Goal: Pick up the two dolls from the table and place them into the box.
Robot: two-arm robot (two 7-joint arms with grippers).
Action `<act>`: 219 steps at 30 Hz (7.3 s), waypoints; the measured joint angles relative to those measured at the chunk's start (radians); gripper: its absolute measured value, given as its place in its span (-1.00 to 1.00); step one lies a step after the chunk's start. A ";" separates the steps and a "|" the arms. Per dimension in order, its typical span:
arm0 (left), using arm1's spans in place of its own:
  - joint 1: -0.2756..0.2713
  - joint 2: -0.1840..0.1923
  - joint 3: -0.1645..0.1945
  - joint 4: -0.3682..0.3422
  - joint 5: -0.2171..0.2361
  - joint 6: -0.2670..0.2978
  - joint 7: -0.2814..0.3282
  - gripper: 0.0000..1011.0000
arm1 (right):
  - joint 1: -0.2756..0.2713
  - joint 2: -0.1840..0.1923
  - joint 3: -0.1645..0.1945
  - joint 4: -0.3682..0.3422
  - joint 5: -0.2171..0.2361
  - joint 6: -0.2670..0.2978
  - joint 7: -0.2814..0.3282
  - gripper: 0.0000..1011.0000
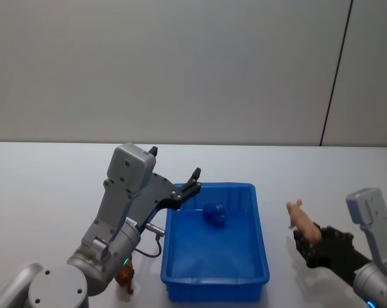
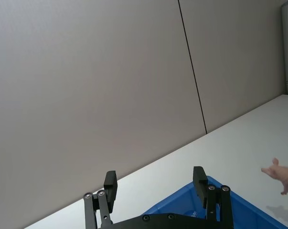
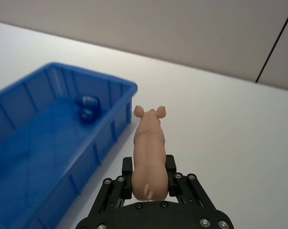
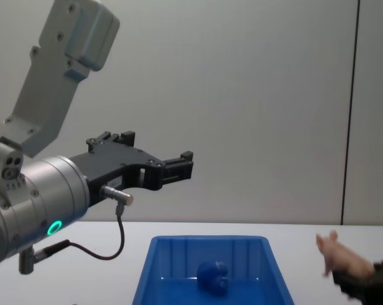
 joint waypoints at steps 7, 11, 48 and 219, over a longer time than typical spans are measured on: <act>0.000 0.000 0.000 0.000 0.000 0.000 0.000 0.98 | 0.016 -0.003 0.003 -0.034 -0.005 -0.027 0.033 -0.25; 0.000 0.000 0.000 0.000 0.000 0.000 0.000 0.98 | 0.034 -0.011 0.001 -0.045 -0.006 -0.028 0.067 -0.25; 0.000 0.000 0.000 0.000 0.000 0.000 0.000 0.98 | 0.192 -0.111 -0.045 0.102 -0.059 0.078 0.233 0.74; -0.052 -0.067 -0.047 0.142 0.045 0.126 -0.180 -0.15 | 0.088 0.042 0.054 0.022 0.023 -0.048 0.320 0.98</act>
